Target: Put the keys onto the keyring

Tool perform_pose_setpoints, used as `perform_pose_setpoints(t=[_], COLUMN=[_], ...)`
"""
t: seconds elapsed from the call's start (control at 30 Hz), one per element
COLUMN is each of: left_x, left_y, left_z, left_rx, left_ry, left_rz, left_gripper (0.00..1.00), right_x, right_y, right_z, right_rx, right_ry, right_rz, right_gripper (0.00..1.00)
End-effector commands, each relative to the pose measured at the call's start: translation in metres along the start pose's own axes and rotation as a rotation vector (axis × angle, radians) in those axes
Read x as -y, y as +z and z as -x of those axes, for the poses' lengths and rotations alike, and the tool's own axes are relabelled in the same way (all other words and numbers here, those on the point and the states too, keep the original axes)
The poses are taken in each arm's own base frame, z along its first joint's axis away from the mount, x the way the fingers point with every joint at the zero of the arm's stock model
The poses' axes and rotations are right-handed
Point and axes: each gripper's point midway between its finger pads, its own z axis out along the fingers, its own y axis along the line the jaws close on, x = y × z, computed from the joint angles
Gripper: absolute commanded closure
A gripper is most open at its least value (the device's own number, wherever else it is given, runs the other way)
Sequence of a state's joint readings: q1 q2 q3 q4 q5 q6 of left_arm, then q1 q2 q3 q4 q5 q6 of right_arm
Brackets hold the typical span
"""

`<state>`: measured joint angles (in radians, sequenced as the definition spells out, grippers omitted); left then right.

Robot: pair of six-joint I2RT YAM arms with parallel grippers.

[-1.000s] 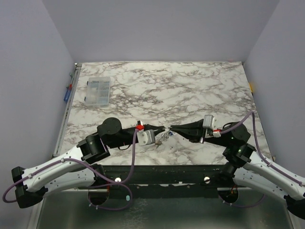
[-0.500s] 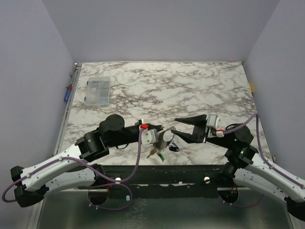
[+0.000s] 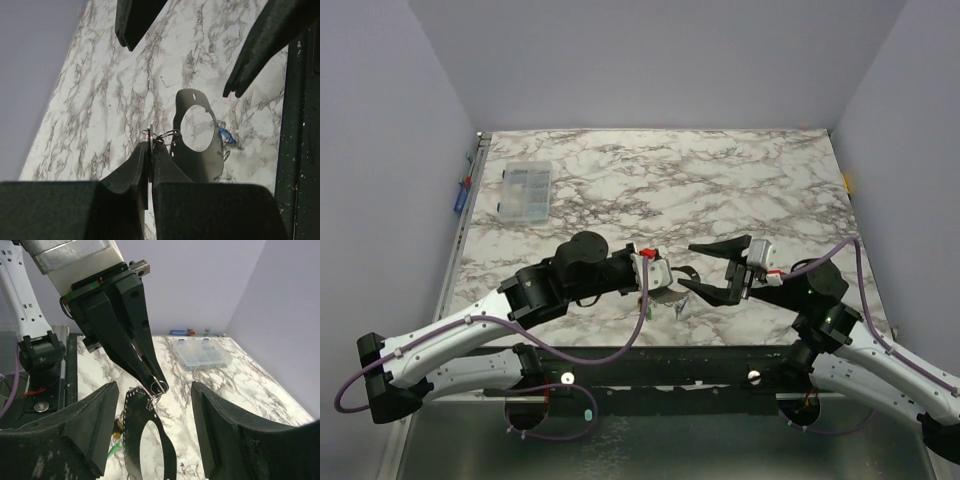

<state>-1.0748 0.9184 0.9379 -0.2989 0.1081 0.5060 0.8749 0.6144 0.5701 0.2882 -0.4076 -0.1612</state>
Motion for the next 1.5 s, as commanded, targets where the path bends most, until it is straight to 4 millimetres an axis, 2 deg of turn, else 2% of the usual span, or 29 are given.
perform_pose_setpoints(t=[0.0,0.27,0.4,0.47,0.67,0.77,1.23,1.47], left_x=[-0.022,-0.035,-0.054,-0.065,-0.083,-0.089,-0.109,-0.13], left_y=[0.005,0.022,0.03,0.032,0.037,0.041,0.061,0.075], left_z=[0.007,-0.01,-0.016,-0.018,-0.019,-0.02,-0.016,-0.034], left_rx=[-0.025,-0.12,-0.173,-0.194,-0.251,-0.295,-0.396,-0.443], left_ry=[-0.043,-0.136,-0.259,-0.32,-0.393,-0.408,-0.448,-0.507], left_rz=[0.097,0.183,0.315,0.391,0.497,0.532,0.554,0.605], left_gripper=[1.0,1.0,1.0,1.0,1.0,1.0,1.0,1.0], right_x=[0.007,0.023,0.038,0.045,0.071,0.077,0.079,0.08], right_y=[-0.002,-0.009,-0.016,-0.022,-0.044,-0.055,-0.076,-0.082], right_z=[-0.005,-0.011,-0.01,-0.008,-0.002,-0.003,-0.006,-0.007], right_rx=[-0.037,-0.068,-0.082,-0.085,-0.08,-0.083,-0.11,-0.109], right_ry=[-0.007,-0.042,-0.057,-0.069,-0.083,-0.088,-0.08,-0.075], right_rz=[-0.031,-0.126,-0.218,-0.264,-0.445,-0.503,-0.565,-0.585], right_gripper=[0.31,0.3,0.29,0.29,0.27,0.25,0.25,0.25])
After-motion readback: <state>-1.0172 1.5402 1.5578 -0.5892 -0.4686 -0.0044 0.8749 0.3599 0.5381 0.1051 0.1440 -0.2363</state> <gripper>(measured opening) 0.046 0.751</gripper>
